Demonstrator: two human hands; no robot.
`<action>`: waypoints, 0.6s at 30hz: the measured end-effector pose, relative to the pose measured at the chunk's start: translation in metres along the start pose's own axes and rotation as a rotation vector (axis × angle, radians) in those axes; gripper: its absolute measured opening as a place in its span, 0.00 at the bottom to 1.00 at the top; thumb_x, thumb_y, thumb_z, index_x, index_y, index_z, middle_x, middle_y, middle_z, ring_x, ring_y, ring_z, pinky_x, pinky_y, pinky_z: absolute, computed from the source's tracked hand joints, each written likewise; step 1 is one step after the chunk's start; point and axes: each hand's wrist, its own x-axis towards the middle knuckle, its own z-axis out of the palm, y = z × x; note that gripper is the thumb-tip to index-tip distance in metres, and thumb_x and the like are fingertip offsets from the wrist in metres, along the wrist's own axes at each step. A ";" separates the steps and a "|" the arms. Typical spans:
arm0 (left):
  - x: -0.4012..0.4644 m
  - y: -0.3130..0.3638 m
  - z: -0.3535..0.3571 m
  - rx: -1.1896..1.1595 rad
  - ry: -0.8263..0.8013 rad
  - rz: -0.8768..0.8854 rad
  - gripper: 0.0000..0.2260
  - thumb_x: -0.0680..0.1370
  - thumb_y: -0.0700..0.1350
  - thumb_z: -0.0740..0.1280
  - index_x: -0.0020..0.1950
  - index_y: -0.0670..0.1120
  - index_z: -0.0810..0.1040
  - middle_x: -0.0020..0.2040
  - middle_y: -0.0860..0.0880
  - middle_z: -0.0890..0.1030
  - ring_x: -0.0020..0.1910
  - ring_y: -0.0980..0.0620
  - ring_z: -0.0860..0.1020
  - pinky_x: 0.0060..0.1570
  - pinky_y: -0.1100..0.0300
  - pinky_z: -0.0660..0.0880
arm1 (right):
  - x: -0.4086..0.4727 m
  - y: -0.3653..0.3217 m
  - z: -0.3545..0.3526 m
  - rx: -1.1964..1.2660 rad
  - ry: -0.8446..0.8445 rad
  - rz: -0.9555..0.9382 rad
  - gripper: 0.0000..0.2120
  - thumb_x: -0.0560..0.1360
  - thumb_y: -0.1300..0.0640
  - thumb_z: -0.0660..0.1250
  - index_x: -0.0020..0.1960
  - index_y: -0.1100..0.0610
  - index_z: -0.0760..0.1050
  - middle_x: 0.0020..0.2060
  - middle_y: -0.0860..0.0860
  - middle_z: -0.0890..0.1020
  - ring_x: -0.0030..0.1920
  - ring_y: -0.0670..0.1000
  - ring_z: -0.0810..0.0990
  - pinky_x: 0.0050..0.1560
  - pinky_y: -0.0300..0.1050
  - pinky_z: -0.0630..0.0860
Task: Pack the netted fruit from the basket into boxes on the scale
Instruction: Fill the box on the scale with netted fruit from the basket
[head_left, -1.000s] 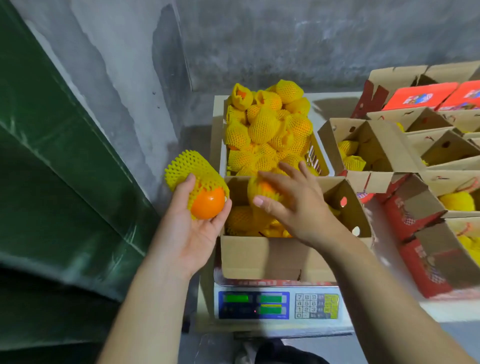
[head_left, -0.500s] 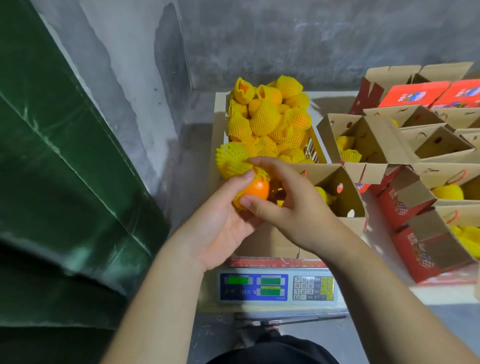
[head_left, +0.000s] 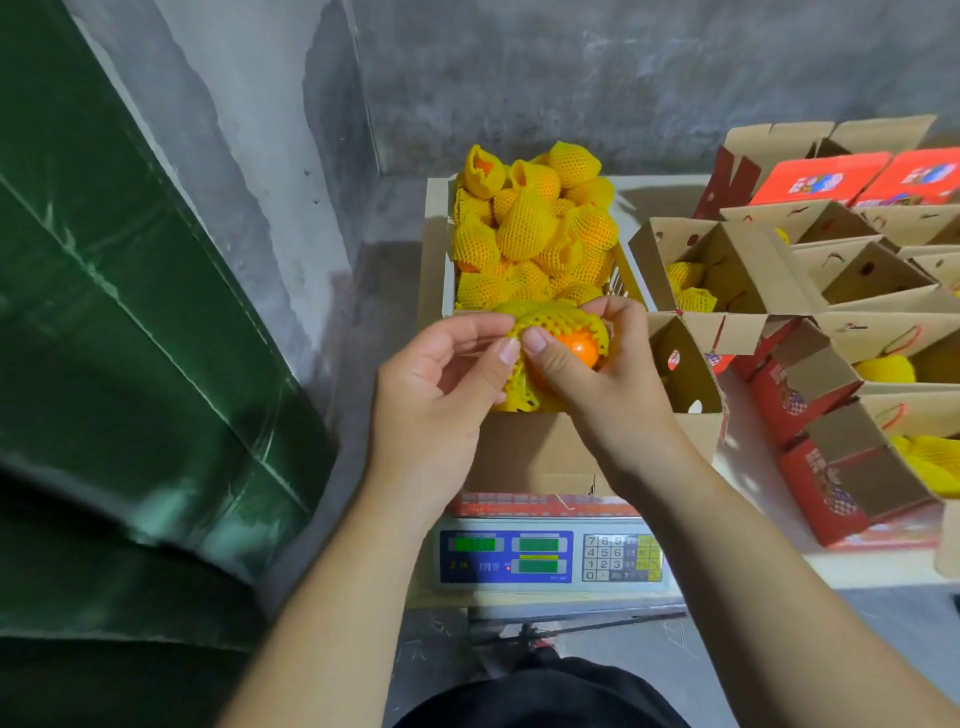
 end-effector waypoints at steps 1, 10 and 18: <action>-0.001 0.001 0.000 0.017 -0.033 0.004 0.08 0.80 0.51 0.72 0.59 0.59 0.85 0.56 0.52 0.87 0.56 0.52 0.84 0.50 0.61 0.81 | -0.001 0.000 0.002 0.023 -0.006 0.033 0.43 0.59 0.27 0.77 0.64 0.49 0.67 0.66 0.62 0.73 0.65 0.62 0.77 0.61 0.67 0.78; -0.009 0.007 -0.006 0.141 -0.202 0.003 0.11 0.82 0.39 0.71 0.59 0.54 0.82 0.50 0.53 0.86 0.52 0.58 0.83 0.55 0.63 0.79 | -0.010 -0.002 0.015 0.226 -0.033 0.197 0.30 0.69 0.41 0.74 0.67 0.46 0.68 0.65 0.58 0.76 0.64 0.56 0.81 0.65 0.59 0.78; -0.019 -0.003 -0.008 0.123 -0.133 -0.056 0.07 0.82 0.41 0.70 0.57 0.53 0.81 0.50 0.53 0.84 0.52 0.56 0.82 0.55 0.60 0.80 | -0.006 -0.001 0.007 0.174 0.060 0.059 0.21 0.72 0.51 0.75 0.61 0.53 0.70 0.54 0.56 0.82 0.53 0.56 0.84 0.49 0.55 0.83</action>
